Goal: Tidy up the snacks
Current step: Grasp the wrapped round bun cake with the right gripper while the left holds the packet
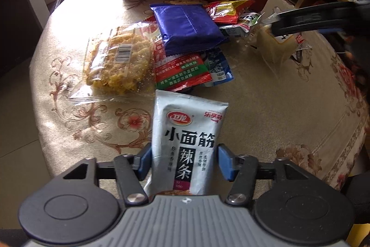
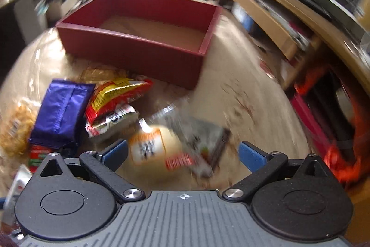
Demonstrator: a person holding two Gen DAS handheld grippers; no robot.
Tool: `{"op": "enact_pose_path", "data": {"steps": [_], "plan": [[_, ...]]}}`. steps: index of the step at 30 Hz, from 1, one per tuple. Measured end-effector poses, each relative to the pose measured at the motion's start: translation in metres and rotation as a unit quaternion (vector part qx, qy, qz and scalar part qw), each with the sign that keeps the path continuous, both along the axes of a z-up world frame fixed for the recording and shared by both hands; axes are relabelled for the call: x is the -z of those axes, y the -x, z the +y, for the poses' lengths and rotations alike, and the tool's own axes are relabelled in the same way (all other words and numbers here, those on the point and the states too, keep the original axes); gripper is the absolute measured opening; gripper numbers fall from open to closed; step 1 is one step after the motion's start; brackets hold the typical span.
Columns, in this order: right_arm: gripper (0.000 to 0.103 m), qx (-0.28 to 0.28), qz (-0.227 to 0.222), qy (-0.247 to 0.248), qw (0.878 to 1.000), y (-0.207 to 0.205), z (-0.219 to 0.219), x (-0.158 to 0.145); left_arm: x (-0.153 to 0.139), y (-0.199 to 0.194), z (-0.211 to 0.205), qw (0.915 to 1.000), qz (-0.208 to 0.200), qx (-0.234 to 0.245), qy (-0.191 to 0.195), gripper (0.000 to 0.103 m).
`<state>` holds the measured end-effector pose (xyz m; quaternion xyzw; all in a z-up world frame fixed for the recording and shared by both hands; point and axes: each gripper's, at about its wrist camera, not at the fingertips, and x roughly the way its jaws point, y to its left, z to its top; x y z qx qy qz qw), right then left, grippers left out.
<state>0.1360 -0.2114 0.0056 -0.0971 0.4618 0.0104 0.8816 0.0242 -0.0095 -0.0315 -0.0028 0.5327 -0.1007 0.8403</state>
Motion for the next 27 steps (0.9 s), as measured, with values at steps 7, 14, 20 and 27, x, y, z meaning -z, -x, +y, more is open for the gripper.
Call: {"op": "enact_pose_path", "data": {"steps": [7,14,20,27], "plan": [[0.086,-0.06,0.05,0.005,0.997,-0.001,0.021,0.026,0.002,-0.002,-0.005,1.0,0.004,0.006,0.006,0.069],[0.071,-0.047,0.092,-0.063,0.993,0.05,0.001,0.013,0.0,0.01,0.003,1.0,0.004,0.005,0.002,0.054],[0.086,-0.055,0.16,-0.122,0.978,0.091,-0.017,0.019,-0.001,0.017,0.011,0.9999,0.01,0.006,0.011,0.058],[0.094,-0.068,0.139,-0.095,0.983,0.095,-0.013,0.02,0.002,0.01,0.0,1.0,0.002,0.006,-0.007,0.078]]}}
